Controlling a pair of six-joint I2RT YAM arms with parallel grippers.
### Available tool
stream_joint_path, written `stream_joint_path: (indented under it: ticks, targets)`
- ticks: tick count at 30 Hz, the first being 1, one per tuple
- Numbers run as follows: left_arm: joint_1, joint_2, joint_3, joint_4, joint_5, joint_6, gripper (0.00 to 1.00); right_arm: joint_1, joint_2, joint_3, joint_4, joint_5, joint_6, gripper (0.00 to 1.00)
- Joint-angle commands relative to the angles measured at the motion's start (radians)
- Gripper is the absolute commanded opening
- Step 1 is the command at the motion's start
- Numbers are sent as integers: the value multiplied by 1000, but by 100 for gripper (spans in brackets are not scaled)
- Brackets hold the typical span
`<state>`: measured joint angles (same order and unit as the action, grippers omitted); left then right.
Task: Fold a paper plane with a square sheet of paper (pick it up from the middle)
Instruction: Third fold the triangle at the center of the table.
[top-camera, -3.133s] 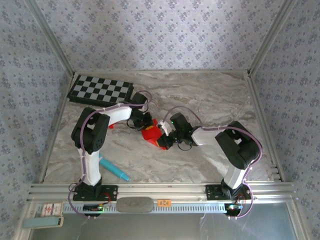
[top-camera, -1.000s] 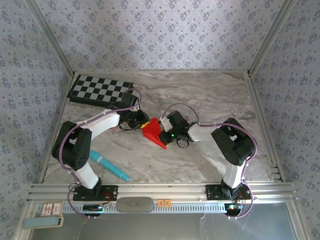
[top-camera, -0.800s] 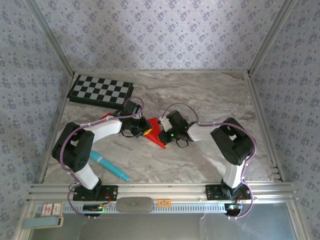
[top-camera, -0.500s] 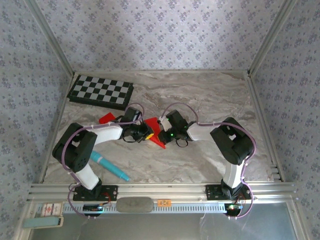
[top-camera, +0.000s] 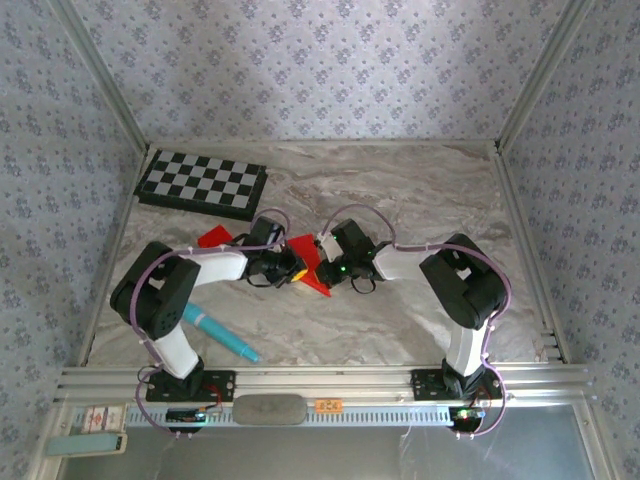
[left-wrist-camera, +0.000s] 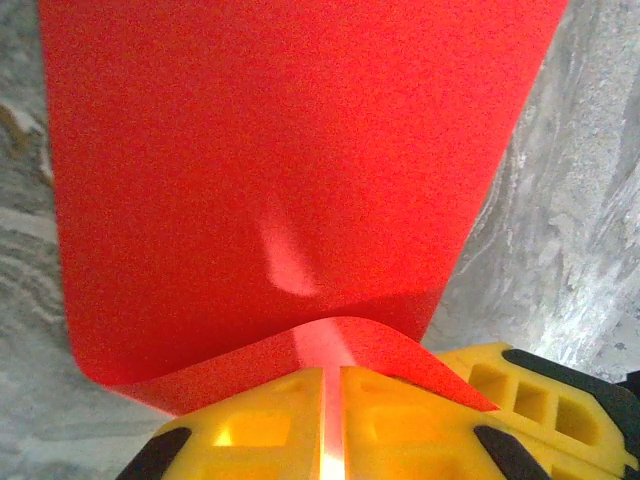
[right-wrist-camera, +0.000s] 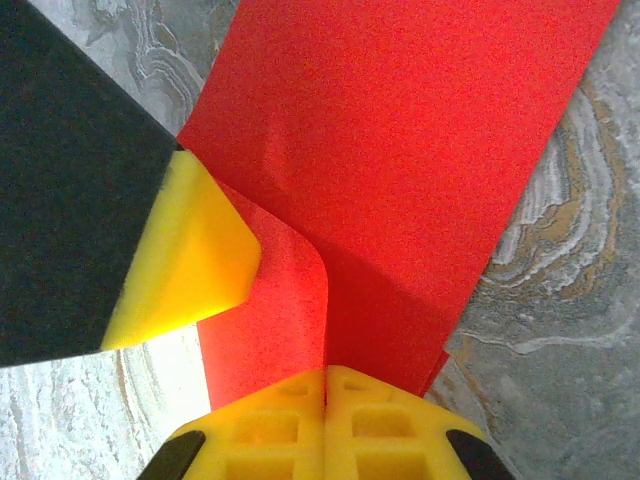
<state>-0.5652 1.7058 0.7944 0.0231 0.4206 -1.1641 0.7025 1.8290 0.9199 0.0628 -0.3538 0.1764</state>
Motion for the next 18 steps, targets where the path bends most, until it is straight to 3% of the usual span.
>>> stream_joint_path:
  ticks: [1, 13, 16, 18]
  targets:
    - [-6, 16, -4, -24, -17, 26, 11, 6, 42, 2, -90, 52, -3, 2]
    - [-3, 56, 0, -62, -43, 42, 10, 0, 22, 24, -111, 42, 16, 5]
    - [-3, 60, 2, -88, -55, 43, 10, -10, -10, 43, -130, 28, 41, 11]
    - [-2, 64, 3, -107, -63, 44, 10, -23, -45, 58, -156, 20, 69, 19]
